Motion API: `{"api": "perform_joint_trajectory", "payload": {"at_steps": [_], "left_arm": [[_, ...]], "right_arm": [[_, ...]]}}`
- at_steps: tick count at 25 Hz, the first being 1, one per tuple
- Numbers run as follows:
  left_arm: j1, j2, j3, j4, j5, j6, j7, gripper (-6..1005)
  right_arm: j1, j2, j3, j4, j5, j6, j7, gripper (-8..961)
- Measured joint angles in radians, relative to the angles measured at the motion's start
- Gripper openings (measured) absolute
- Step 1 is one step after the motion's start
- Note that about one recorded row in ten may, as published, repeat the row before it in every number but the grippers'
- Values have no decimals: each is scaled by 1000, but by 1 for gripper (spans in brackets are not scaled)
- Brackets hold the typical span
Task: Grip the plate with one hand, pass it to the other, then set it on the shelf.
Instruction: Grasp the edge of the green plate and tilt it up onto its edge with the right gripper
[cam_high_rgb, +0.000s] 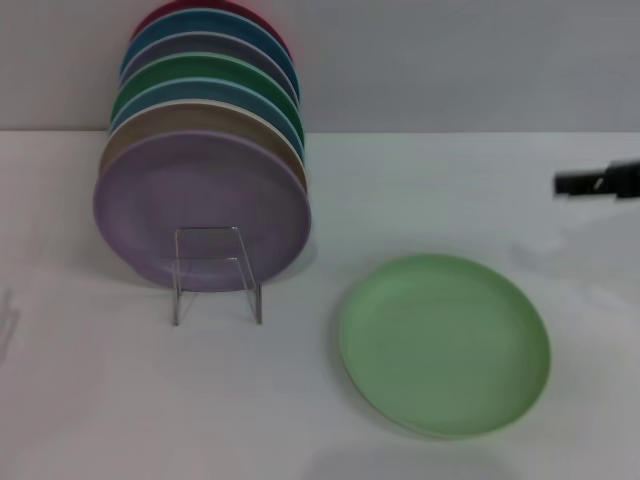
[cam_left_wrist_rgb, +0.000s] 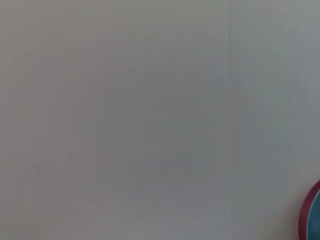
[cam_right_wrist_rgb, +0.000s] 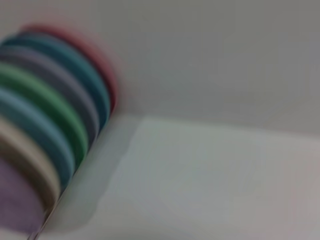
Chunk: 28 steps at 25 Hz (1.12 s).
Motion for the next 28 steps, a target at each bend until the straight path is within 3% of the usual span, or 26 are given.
{"api": "perform_joint_trajectory", "payload": {"at_steps": [5,11,28], "left_arm": [[-1,0,1,0,0,-5,0,807],[-1,0,1,0,0,-10,0,807],[-1,0,17,-6,1,-31,-1,807]], "right_arm": [[75,-4,-12,-100,-94,82,16,799],[107,2,-40,-172,-163,90,17,796],[177,13,-117,-391,-257,-9,20,788]]}}
